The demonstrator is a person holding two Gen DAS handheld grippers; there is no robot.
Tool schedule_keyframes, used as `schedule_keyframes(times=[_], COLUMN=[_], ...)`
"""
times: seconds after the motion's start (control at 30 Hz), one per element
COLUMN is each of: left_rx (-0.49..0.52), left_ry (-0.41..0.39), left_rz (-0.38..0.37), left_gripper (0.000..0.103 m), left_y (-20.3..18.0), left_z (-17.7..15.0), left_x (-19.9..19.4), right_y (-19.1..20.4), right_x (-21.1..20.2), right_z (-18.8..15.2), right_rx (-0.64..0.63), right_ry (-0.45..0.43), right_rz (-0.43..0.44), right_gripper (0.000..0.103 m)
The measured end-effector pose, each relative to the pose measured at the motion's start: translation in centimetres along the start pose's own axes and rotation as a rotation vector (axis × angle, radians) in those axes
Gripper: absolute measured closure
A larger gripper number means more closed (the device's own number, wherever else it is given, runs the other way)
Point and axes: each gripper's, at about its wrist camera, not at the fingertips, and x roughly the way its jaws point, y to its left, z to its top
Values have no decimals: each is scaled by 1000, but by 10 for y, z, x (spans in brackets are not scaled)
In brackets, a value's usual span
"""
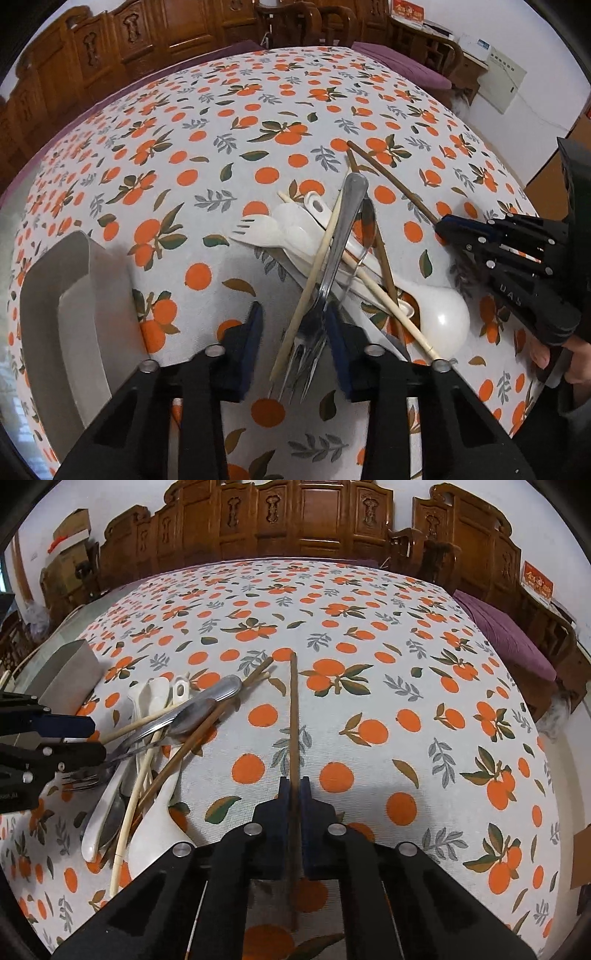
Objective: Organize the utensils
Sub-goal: 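Close the left gripper on a wooden chopstick while the right grasps another, then carry the chopstick into the grey tray and open the left gripper while the right gripper holds its chopstick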
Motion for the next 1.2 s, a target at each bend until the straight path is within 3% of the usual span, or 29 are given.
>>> schedule_keyframes(times=[0.1, 0.2, 0.7, 1.2], left_rx=[3, 15, -3, -73], left_ry=[5, -3, -118, -180], left_rz=[5, 9, 30, 79], left_gripper=[96, 98, 99, 99], left_y=[-2, -5, -1, 54], left_z=[0, -3, -22, -67], left_x=[0, -4, -70, -129], right_y=[1, 1, 1, 28], right_x=[0, -1, -16, -53], right_z=[-1, -1, -7, -6], right_rx=[-6, -10, 42, 31], right_ry=[-2, 0, -32, -111], right_rz=[-6, -8, 24, 60], right_gripper=[97, 97, 97, 97])
